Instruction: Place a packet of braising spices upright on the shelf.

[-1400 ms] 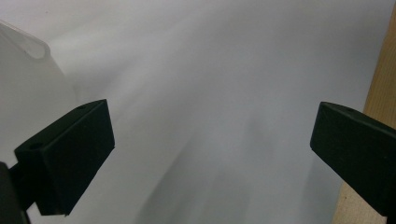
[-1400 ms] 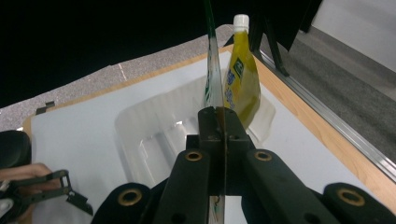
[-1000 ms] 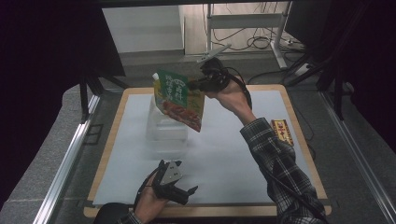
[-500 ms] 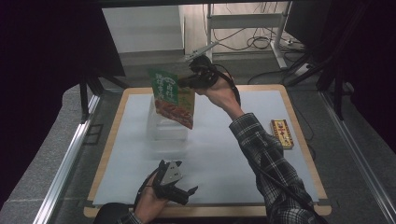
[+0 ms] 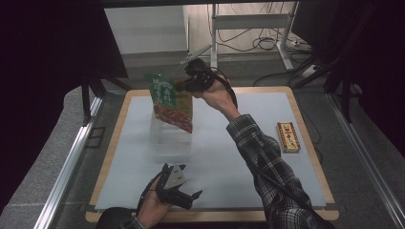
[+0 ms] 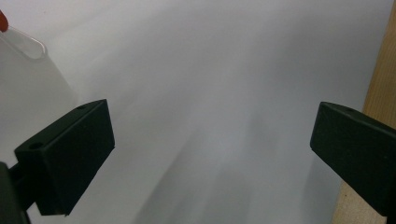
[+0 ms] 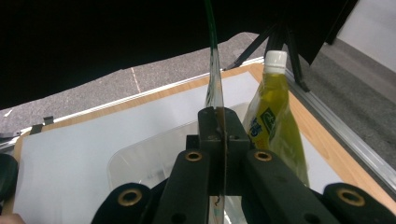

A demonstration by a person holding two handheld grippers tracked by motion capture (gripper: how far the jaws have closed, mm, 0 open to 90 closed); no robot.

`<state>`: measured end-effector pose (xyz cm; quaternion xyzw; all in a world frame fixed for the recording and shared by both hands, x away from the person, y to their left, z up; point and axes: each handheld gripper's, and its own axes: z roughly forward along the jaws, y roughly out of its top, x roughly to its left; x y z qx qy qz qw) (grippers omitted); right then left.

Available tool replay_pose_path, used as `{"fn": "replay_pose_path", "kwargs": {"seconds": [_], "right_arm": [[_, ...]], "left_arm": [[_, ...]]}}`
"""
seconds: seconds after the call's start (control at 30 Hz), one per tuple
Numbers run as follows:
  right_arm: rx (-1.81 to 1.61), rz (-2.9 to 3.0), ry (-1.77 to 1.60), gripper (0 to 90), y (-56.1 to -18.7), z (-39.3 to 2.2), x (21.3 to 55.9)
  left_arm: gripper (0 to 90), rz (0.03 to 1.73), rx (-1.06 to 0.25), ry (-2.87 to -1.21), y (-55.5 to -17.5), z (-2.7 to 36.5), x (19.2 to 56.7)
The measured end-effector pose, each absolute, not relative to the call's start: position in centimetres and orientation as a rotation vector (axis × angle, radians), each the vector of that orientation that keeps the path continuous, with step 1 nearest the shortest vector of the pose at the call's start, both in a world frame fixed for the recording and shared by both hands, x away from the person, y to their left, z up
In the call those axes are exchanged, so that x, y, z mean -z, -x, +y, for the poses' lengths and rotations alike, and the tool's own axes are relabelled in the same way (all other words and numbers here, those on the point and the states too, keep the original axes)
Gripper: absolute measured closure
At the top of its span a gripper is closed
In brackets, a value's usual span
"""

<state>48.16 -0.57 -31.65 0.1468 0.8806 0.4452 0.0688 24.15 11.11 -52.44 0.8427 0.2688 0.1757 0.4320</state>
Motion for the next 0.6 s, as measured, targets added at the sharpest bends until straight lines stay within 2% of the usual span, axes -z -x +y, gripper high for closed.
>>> {"fn": "replay_pose_path", "kwargs": {"seconds": [0.6], "right_arm": [[-1.353, 2.720, -0.466, 89.4, -48.7, 0.5, 35.0]], "left_arm": [[0.0, 0.664, -0.442, -2.115, -24.2, 11.1, 52.5]]}}
